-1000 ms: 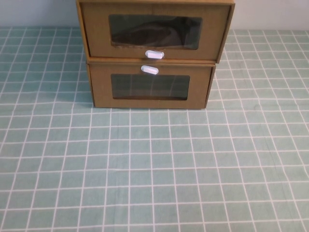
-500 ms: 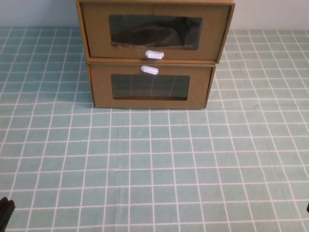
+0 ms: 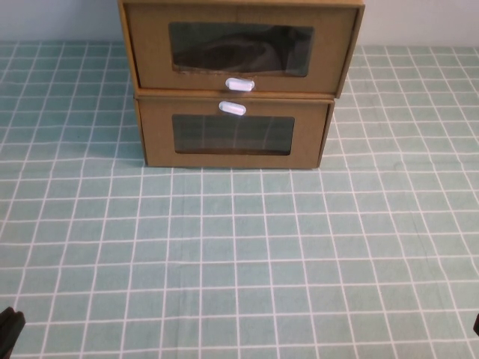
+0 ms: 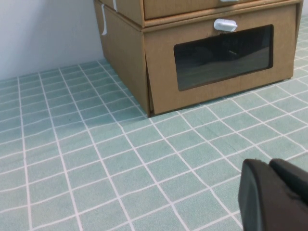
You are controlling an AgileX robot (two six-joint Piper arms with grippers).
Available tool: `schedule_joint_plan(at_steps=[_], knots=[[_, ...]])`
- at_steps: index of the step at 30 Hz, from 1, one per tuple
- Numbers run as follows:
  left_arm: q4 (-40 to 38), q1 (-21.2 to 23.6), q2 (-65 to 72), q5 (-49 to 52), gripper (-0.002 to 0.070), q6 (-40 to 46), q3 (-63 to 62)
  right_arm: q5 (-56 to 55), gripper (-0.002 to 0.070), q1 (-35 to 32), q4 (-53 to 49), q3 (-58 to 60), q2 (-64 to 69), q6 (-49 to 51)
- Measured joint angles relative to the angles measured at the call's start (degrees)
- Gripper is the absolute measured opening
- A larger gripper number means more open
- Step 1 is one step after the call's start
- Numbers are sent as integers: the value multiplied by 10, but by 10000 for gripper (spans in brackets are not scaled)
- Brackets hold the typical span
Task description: Close the shoe box
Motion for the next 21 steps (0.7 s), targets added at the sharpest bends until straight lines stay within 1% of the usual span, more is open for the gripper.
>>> schedule_joint_plan(at_steps=[5,8,10,14,16,21], knots=[[0,0,0,0,-5,0,0,-8,-11,-10,-25,3,-1,1],[1,0,0,1,-5,0,0,-25,-11,-73,-29,4,-5,10],[3,0,0,2,-5,0,0,-33,-11,-133,-27,4,-7,12],[3,0,0,2,-5,0,0,-21,-11,-222,-26,7,-28,12],[3,0,0,2,-5,-1,0,-14,-11,-240,-25,21,-52,12],[3,0,0,2,-5,-1,0,-22,-11,-246,-2,79,-122,12]])
